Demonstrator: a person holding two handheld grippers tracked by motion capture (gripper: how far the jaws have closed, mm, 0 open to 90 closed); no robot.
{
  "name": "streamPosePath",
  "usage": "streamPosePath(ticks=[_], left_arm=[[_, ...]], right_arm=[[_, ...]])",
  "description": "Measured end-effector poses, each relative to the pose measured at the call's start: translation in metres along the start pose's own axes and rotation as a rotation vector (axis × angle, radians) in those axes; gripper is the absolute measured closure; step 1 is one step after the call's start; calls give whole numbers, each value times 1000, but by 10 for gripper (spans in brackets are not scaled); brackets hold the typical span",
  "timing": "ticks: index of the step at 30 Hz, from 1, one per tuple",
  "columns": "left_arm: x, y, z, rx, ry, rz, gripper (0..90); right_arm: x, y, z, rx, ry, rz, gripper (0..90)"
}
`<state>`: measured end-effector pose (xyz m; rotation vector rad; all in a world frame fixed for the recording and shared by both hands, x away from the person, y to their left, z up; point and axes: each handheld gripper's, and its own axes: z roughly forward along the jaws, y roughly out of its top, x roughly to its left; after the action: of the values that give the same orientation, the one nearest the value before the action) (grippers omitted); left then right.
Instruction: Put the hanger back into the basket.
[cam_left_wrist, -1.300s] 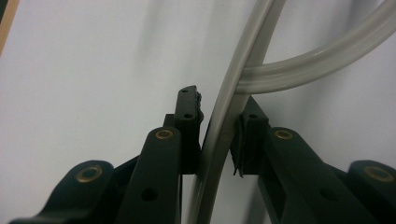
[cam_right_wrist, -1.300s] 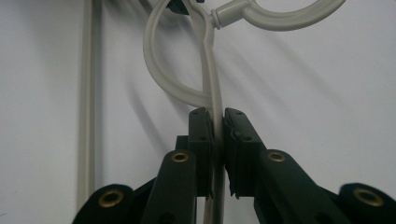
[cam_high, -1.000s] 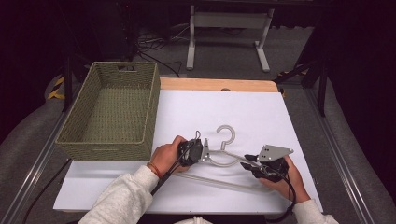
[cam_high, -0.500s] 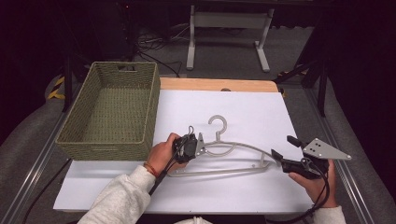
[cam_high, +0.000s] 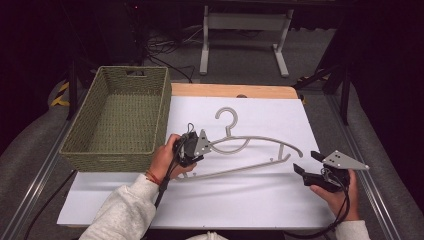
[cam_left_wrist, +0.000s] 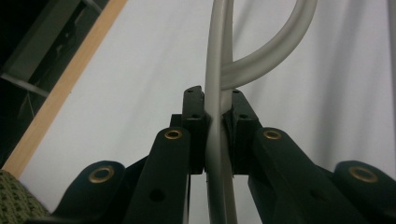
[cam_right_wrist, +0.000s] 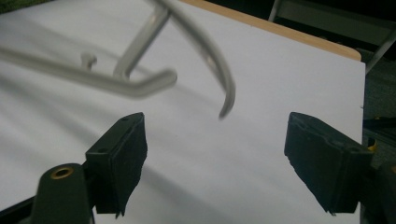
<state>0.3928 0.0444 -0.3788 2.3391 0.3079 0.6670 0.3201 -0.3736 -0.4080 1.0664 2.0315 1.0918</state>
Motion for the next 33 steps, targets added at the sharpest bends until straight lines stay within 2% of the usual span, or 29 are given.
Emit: streamPosePath(ticks=[4,6,9,10,12,13,15,17,18,19,21,25,27,29,30,33], left_arm=[[9,0,-12,-36,19,-23,813],[14,1,-22,-64,22,-52,814],[20,7,-38,-94,32,-58,814],[22,8,-42,-100,43,-72,813],[29,8,-50,-114,38,-91,814],[34,8,-56,-120,47,-101,813],[41,7,-62,-132,30,-125,814],[49,6,-74,-146,44,-145,814],[49,6,-74,-146,44,-145,814],[54,4,-82,-157,46,-172,814],[59,3,-91,-169,59,-188,814],[69,-3,-102,-198,51,-220,814],[74,-5,-107,-190,66,-242,814],[77,-8,-110,-189,78,-246,814],[79,-10,-112,-175,102,-248,814],[86,-18,-118,-178,115,-256,814]], right_arm=[[1,-1,3,9,14,1,214],[1,0,3,10,20,6,213],[1,-1,4,9,29,11,212],[1,-1,4,10,28,15,211],[1,-1,5,11,35,15,211],[2,-1,5,13,40,13,211],[3,-1,7,19,48,13,210],[4,-1,9,23,56,14,210],[4,-1,10,28,60,12,210],[5,-1,11,29,62,11,209],[5,-1,11,32,69,12,210],[6,-1,13,37,77,14,209],[7,-2,14,44,80,12,208],[7,-2,15,46,85,12,208],[7,-2,16,50,88,12,207],[9,-2,18,56,98,7,207]])
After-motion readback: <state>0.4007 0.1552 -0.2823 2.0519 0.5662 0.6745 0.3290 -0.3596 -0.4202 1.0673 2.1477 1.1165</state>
